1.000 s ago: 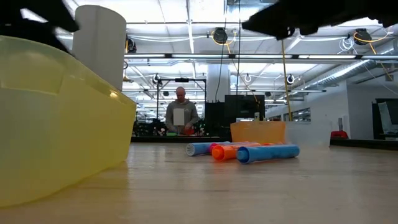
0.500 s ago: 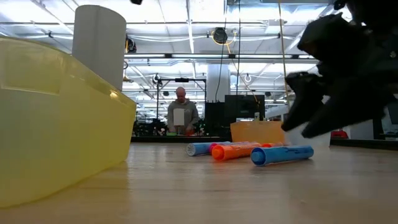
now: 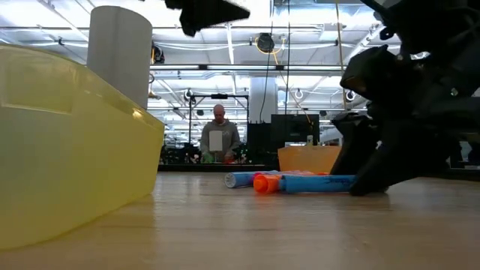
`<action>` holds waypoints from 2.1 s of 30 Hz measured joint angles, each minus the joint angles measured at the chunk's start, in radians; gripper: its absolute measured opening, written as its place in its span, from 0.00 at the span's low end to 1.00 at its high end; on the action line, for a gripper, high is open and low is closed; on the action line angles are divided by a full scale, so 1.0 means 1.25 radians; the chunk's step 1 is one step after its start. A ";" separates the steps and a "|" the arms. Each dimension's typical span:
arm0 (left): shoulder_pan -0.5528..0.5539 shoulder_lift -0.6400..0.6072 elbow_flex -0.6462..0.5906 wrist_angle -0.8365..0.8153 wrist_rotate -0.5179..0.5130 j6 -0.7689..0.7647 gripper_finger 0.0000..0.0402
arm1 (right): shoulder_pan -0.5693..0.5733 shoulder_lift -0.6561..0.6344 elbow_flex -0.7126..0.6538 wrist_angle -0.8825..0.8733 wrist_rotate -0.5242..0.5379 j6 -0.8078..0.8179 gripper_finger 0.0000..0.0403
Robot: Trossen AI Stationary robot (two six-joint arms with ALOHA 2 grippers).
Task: Pick & Place Markers
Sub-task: Put the bottom light blue highlighter pen into the yellow bin
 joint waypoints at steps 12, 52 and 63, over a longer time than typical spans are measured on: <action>0.001 0.002 0.000 -0.041 -0.002 -0.007 0.77 | -0.031 -0.040 -0.004 -0.018 -0.146 -0.004 0.11; 0.000 0.190 0.000 0.463 0.136 0.207 0.77 | 0.001 -0.164 -0.048 0.728 0.023 -0.422 0.11; 0.004 0.190 0.000 0.484 0.138 0.184 0.77 | -0.004 -0.164 -0.047 0.716 0.023 -0.400 0.11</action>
